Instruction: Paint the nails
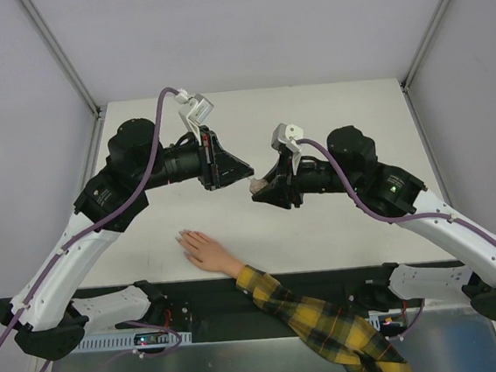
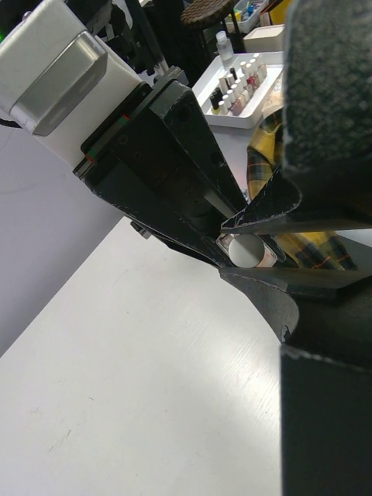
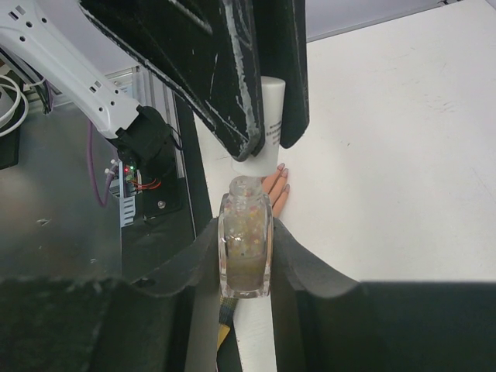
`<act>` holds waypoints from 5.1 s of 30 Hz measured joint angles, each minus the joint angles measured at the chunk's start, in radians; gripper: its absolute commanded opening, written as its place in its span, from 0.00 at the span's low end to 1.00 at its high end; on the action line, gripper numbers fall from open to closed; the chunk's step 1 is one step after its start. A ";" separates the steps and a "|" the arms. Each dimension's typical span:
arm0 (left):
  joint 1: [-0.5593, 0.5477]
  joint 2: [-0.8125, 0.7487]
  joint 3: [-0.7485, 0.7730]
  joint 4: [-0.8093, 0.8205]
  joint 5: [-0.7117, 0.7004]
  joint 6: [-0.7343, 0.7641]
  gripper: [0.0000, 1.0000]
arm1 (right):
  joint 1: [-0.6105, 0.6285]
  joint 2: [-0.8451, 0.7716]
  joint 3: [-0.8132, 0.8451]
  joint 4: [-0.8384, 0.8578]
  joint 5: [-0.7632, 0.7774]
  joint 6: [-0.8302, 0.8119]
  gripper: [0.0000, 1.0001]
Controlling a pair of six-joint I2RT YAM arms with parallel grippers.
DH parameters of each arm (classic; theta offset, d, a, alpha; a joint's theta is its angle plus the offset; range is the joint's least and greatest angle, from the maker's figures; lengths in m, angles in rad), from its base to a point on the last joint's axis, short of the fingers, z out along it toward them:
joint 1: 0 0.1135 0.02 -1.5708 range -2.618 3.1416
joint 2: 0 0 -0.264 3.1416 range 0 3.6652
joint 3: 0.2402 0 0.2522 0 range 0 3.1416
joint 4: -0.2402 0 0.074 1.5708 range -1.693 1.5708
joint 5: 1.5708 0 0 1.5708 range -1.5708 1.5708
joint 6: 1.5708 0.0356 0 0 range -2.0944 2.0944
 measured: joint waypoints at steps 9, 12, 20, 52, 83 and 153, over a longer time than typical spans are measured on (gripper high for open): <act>0.000 0.000 0.000 0.000 -0.007 0.000 0.00 | 0.000 0.000 0.000 0.000 0.000 0.000 0.00; 0.000 0.000 0.001 0.000 -0.006 0.000 0.00 | 0.000 0.000 0.000 0.000 0.000 0.000 0.00; 0.001 0.000 0.007 -0.002 -0.009 0.002 0.00 | 0.000 0.000 0.000 0.001 -0.001 0.000 0.01; 0.003 -0.010 0.023 -0.001 -0.022 0.005 0.00 | 0.000 0.000 -0.001 0.007 -0.012 0.001 0.00; 0.016 -0.026 0.024 -0.001 -0.022 0.005 0.00 | 0.000 0.000 -0.005 0.008 -0.020 0.005 0.01; 0.259 -0.109 -0.259 -0.385 -0.493 -0.077 0.00 | -0.294 -0.121 -0.237 0.205 0.233 0.040 0.00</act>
